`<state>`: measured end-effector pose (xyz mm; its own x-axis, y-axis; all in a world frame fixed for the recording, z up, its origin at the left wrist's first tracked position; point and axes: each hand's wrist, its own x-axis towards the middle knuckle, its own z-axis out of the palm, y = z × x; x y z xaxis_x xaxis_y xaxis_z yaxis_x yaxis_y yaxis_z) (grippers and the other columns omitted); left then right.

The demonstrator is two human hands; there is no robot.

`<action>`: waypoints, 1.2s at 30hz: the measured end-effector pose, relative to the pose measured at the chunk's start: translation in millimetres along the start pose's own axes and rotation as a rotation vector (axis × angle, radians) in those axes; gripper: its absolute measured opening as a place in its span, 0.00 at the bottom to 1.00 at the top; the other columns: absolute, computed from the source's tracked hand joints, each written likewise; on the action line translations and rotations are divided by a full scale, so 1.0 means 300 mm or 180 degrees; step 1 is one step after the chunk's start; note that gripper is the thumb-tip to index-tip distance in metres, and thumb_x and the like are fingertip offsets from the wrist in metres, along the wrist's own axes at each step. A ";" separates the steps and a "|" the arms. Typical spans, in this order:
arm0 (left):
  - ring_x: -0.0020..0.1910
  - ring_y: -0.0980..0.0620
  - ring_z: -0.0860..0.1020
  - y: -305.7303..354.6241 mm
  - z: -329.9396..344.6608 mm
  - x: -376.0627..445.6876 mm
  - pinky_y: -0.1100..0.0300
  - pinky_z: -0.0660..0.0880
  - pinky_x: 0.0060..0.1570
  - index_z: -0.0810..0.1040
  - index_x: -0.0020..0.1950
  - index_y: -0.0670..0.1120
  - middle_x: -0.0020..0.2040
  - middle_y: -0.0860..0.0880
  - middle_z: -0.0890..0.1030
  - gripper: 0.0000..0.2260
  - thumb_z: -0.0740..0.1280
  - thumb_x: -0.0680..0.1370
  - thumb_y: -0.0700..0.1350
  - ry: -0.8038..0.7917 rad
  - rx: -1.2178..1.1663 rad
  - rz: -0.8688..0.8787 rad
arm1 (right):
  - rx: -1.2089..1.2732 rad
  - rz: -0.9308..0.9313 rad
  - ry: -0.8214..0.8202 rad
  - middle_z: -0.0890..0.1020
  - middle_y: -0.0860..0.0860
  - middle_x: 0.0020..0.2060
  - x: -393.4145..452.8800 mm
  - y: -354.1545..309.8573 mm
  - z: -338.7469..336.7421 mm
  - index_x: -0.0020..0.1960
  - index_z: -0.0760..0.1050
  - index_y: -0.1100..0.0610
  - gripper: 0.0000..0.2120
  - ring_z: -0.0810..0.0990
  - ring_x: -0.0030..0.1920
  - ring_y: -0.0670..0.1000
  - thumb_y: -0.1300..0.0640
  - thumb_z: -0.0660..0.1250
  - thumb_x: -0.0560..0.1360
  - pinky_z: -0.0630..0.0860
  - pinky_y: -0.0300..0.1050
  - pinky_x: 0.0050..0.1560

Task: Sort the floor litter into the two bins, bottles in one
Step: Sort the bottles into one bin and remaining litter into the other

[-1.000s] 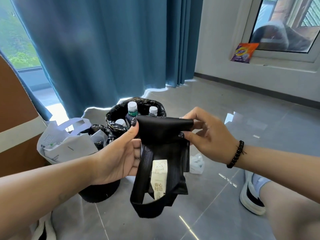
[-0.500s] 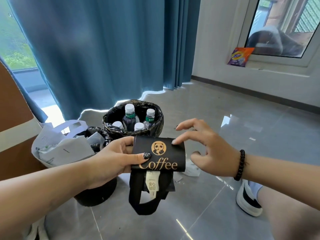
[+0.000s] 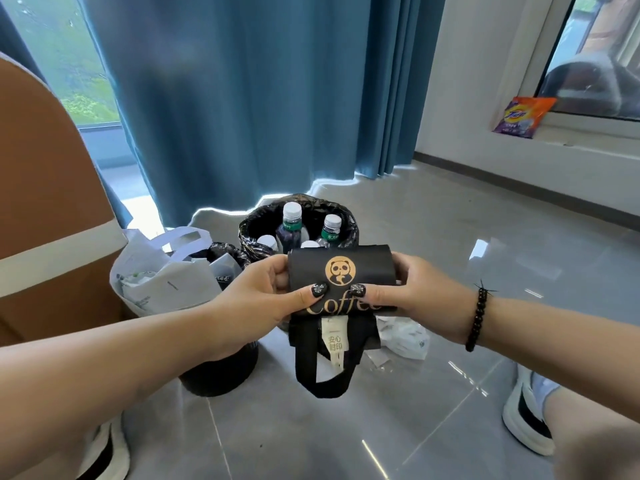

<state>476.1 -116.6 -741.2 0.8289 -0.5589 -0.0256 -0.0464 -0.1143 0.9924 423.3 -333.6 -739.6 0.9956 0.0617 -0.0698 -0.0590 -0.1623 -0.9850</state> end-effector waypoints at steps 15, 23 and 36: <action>0.51 0.62 0.80 -0.061 -0.277 -0.041 0.63 0.77 0.48 0.77 0.56 0.52 0.51 0.54 0.83 0.13 0.66 0.77 0.36 0.0981 0.1504 0.0611 | -0.0174 0.0273 0.0615 0.84 0.56 0.46 0.060 0.029 0.070 0.60 0.72 0.50 0.21 0.84 0.41 0.54 0.67 0.70 0.71 0.82 0.57 0.41; 0.69 0.57 0.62 -0.211 -0.491 -0.140 0.69 0.61 0.65 0.72 0.65 0.51 0.68 0.54 0.68 0.22 0.70 0.74 0.36 0.1243 0.3089 0.0743 | -0.1394 -0.0702 0.1039 0.76 0.53 0.63 0.306 -0.100 0.188 0.70 0.64 0.48 0.33 0.75 0.63 0.53 0.56 0.74 0.69 0.72 0.52 0.65; 0.62 0.44 0.73 -0.339 -0.526 -0.099 0.43 0.74 0.55 0.78 0.61 0.51 0.64 0.52 0.75 0.22 0.61 0.72 0.60 0.0769 0.4258 0.0645 | -0.3487 -0.0972 0.0004 0.79 0.55 0.48 0.671 -0.045 0.558 0.57 0.72 0.57 0.16 0.77 0.49 0.57 0.56 0.66 0.70 0.72 0.44 0.44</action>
<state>544.2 41.4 -822.3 0.8124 -0.5206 0.2625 -0.5597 -0.8225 0.1010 612.4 -154.2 -766.8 0.9577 0.2455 0.1502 0.2803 -0.9142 -0.2927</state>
